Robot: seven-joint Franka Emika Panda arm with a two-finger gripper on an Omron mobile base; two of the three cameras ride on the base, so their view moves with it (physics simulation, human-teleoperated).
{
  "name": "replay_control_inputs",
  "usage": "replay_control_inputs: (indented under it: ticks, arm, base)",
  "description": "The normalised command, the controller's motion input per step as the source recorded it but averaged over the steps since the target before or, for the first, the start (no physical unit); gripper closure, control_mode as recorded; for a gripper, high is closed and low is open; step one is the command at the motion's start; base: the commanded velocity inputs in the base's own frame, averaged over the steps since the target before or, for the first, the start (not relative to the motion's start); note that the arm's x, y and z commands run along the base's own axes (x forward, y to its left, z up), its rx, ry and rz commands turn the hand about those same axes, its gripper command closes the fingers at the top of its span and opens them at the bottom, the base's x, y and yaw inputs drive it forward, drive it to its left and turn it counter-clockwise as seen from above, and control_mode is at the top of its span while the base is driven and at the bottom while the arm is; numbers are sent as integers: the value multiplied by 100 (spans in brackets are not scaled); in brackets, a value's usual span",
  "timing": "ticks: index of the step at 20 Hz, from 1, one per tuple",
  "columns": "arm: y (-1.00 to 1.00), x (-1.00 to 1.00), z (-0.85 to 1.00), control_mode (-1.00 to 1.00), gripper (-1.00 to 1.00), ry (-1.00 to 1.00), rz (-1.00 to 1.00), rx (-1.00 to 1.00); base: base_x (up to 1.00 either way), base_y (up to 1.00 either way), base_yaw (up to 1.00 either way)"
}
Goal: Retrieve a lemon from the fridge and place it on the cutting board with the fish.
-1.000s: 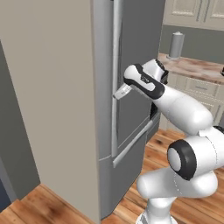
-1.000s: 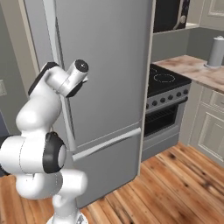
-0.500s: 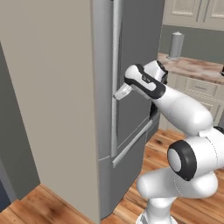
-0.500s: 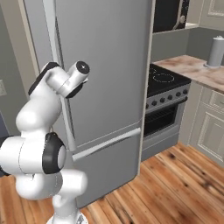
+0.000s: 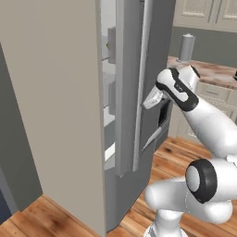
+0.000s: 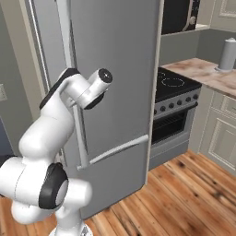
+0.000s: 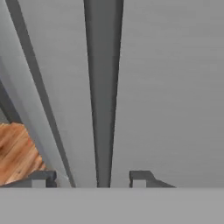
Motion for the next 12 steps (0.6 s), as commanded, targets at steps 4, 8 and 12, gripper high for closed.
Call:
replay_control_inputs:
  ticks: [4,8,12]
  arm:
    - [-100,-3,0,-100,100,11,0,2]
    - [-100,0,0,-100,100,18,0,3]
    - [-100,0,0,-100,100,17,0,4]
  base:
    - [0,0,0]
    - [0,0,0]
    - [0,0,0]
